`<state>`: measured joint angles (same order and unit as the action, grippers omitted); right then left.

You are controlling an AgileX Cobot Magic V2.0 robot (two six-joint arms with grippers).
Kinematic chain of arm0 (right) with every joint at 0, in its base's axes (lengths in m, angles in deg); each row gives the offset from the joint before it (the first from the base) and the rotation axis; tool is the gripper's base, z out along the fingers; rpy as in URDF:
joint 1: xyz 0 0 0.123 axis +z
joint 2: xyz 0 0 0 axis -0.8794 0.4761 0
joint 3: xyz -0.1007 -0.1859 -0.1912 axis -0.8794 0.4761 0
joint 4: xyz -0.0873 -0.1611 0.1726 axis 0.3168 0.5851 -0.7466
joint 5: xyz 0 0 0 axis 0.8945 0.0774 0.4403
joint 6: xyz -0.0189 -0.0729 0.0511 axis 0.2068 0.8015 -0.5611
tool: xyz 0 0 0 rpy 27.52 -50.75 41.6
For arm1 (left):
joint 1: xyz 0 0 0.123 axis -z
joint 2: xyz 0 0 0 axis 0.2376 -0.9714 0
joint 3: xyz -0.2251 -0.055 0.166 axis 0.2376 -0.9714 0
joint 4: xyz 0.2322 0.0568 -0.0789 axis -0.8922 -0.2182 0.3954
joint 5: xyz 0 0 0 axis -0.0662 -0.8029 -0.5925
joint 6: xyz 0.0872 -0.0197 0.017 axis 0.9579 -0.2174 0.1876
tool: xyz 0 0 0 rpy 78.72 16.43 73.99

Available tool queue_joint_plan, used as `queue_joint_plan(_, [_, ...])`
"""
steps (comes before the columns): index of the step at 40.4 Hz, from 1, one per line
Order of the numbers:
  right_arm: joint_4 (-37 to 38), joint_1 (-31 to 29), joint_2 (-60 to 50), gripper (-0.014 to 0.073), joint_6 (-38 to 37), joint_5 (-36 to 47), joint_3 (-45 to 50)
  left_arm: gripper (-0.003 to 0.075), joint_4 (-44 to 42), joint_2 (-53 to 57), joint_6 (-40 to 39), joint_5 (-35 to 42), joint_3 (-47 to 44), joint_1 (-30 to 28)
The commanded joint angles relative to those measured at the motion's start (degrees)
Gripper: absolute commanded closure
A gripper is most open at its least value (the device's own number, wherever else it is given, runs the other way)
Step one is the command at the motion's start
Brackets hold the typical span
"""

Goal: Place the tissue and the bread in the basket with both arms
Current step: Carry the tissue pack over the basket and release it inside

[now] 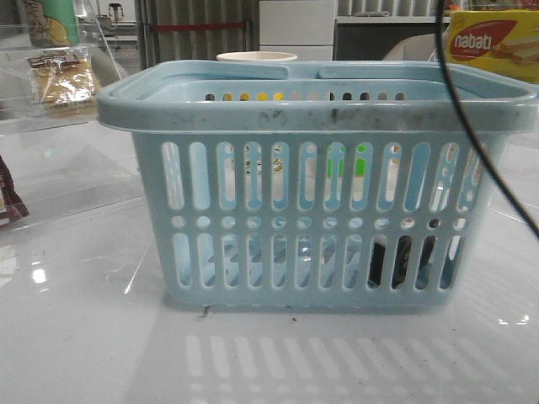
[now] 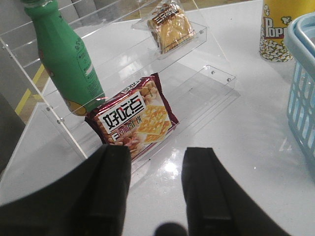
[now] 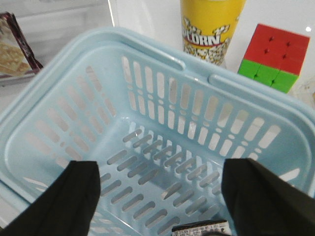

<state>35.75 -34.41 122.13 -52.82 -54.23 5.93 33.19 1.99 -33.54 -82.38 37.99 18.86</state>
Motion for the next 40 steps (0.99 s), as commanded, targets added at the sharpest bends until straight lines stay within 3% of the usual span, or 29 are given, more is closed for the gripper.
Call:
queue_joint_plan(1, [-0.1, 0.0, -7.9, -0.0019, 0.4, 1.8, -0.2, 0.0393, -0.3, -0.6, -0.4, 4.5, 1.5, 0.0])
queue_joint_plan(11, [5.7, 0.0, -24.8, -0.0019, 0.4, -3.5, 8.3, 0.0393, -0.3, -0.6, -0.4, 4.5, 1.5, 0.0])
queue_joint_plan(24, [6.7, 0.0, -45.4, -0.0019, 0.4, -10.2, 20.5, 0.0393, -0.3, -0.6, -0.4, 4.5, 1.5, 0.0])
queue_joint_plan(40, [8.1, 0.0, -48.2, -0.0019, 0.4, -11.2, 24.5, 0.0393, -0.3, -0.6, -0.4, 4.5, 1.5, 0.0])
